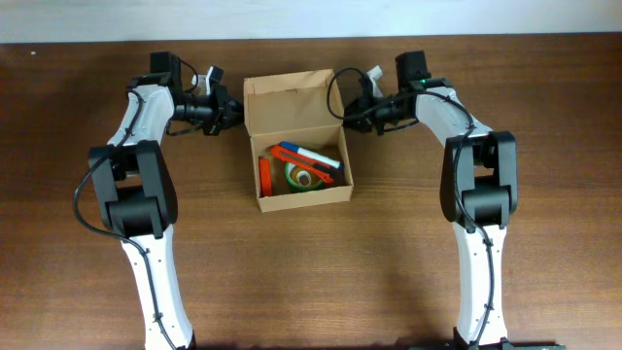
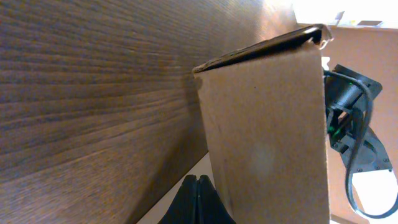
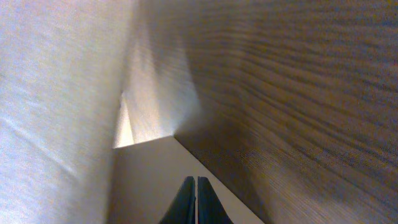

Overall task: Pack container
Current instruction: 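Grip the lid edges with both grippers and lift the lid upright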

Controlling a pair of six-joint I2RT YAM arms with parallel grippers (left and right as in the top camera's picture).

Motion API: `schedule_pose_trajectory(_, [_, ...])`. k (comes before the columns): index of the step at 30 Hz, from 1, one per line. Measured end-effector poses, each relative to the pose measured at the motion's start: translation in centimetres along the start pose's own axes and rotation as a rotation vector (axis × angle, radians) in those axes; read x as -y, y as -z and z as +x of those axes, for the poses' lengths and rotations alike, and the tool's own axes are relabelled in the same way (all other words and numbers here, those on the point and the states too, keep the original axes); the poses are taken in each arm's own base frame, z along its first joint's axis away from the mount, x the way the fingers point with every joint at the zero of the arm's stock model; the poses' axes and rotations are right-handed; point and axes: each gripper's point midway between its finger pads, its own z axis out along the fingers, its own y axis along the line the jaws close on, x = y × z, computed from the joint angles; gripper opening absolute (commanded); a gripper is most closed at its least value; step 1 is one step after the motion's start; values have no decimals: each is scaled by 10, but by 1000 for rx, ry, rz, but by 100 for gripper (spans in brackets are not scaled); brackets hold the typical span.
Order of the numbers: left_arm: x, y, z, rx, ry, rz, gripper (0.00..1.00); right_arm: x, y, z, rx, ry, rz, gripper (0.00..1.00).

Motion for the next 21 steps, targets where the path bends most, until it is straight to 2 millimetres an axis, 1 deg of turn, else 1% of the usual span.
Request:
schedule_pose_trajectory(5, [2, -1, 1, -4, -20, 10, 1, -12, 0, -1, -7, 35, -64, 4])
schedule_pose_trajectory(11, [7, -2, 3, -12, -65, 36, 2, -21, 1, -1, -19, 46, -103, 4])
schedule_pose_trajectory(15, [12, -3, 2, -13, -111, 42, 2, -29, 3, -6, -8, 71, -106, 4])
schedule_pose_trajectory(19, [19, -2, 1, 0, -173, -3, 2, -32, 8, -13, 10, 83, -46, 4])
schedule_pose_trajectory(21, [30, 2, 0, 16, -216, -37, 1, -29, 13, -11, 7, 65, 32, 4])
